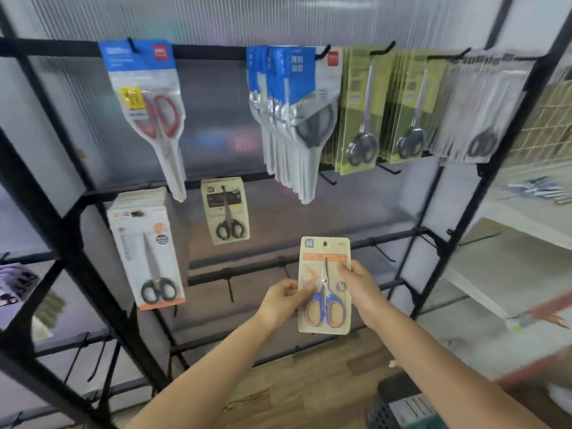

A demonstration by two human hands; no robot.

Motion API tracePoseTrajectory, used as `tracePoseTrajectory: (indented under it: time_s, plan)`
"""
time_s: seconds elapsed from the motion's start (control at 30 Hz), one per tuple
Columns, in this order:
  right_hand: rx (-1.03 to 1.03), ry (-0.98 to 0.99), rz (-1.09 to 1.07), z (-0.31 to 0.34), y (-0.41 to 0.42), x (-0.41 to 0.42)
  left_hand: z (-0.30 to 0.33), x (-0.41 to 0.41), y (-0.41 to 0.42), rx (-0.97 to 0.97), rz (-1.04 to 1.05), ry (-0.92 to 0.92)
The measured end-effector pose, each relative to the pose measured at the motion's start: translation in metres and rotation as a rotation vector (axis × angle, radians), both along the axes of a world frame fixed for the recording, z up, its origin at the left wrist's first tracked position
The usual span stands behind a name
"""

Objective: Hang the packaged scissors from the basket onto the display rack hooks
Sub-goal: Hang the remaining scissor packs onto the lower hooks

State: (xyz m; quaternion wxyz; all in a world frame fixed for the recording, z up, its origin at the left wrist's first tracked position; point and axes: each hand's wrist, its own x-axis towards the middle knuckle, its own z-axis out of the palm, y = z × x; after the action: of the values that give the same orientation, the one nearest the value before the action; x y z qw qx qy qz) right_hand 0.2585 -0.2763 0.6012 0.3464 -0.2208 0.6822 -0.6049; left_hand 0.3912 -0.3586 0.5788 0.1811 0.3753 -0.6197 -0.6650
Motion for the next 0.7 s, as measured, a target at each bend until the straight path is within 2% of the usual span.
tracePoseTrajectory:
  time_s: [0.13, 0.3, 0.47, 0.6, 0.7]
  plan:
    - [0.051, 0.066, 0.085, 0.004, -0.006, -0.035, 0.000, -0.029, 0.001, -0.010, 0.063, 0.006]
    - [0.034, 0.237, 0.079, 0.023, -0.018, -0.088, 0.002, -0.064, 0.006, -0.047, 0.125, 0.029]
    - [0.000, 0.514, 0.195, 0.048, -0.028, -0.129, 0.007, -0.093, 0.010, -0.080, 0.186, 0.051]
    - [0.060, 0.767, 0.294, 0.060, -0.041, -0.152, 0.014, -0.108, 0.008, -0.119, 0.262, 0.071]
    - [0.034, 0.872, 0.330, 0.067, -0.053, -0.158, 0.018, -0.112, 0.003, -0.167, 0.309, 0.082]
